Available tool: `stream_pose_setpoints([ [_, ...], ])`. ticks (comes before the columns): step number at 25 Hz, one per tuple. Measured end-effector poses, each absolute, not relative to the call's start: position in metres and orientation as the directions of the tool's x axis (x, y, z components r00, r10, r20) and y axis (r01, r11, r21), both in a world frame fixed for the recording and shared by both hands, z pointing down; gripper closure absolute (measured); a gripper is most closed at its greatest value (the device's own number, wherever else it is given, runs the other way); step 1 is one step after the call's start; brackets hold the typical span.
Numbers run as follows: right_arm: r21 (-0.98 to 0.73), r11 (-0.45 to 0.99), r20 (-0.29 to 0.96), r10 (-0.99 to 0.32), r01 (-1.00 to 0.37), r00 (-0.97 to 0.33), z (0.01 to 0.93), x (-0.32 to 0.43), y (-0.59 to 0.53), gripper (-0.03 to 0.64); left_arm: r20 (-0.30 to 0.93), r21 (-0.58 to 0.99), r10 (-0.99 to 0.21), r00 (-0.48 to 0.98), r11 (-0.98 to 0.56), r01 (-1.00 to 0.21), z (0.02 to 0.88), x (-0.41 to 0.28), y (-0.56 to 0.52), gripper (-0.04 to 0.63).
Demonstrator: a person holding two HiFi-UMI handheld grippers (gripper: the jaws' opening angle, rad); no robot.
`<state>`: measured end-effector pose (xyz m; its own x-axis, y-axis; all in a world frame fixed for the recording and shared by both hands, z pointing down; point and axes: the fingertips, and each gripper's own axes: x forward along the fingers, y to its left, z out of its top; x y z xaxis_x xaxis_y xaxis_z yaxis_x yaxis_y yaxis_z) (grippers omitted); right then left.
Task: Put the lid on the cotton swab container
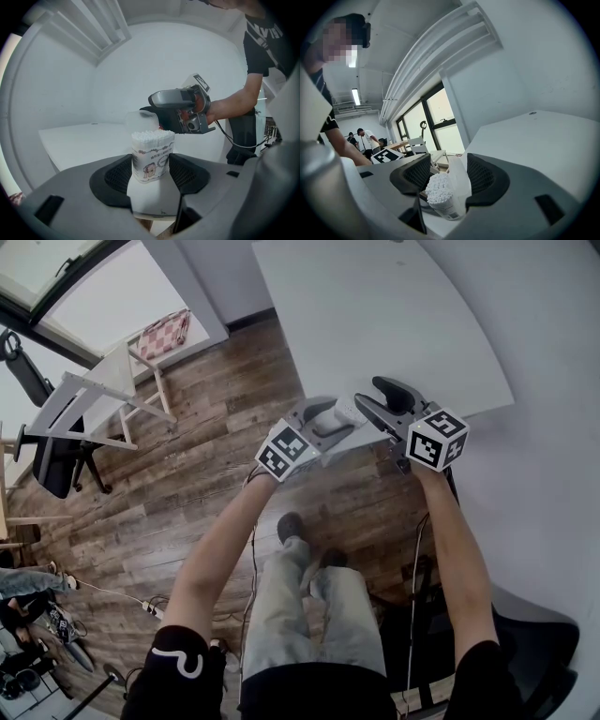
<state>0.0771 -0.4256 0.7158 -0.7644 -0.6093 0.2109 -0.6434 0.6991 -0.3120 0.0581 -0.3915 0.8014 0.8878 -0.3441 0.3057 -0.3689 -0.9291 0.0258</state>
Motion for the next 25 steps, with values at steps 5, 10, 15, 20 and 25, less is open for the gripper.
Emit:
stream_pose_setpoints([
  [5, -0.319, 0.708, 0.196, -0.601, -0.63, -0.775, 0.712, 0.074, -0.415, 0.367, 0.311, 0.032, -0.352, 0.883, -0.924, -0.38, 0.804, 0.059, -0.389, 0.325],
  [10, -0.328, 0.712, 0.19, -0.594, -0.62, -0.782, 0.708, 0.069, -0.408, 0.388, 0.304, 0.032, -0.365, 0.88, -0.919, -0.393, 0.801, 0.056, -0.39, 0.33],
  [15, -0.347, 0.716, 0.188, -0.579, -0.606, -0.793, 0.71, 0.062, -0.397, 0.417, 0.305, 0.047, -0.377, 0.874, -0.911, -0.409, 0.8, 0.053, -0.388, 0.333],
  [20, -0.371, 0.704, 0.192, -0.581, -0.606, -0.791, 0.716, 0.059, -0.392, 0.458, 0.304, 0.057, -0.384, 0.872, -0.906, -0.419, 0.805, 0.052, -0.385, 0.334],
  [25, -0.379, 0.672, 0.233, -0.596, -0.636, -0.768, 0.724, 0.057, -0.391, 0.532, 0.314, 0.057, -0.394, 0.864, -0.9, -0.432, 0.806, 0.05, -0.385, 0.334],
])
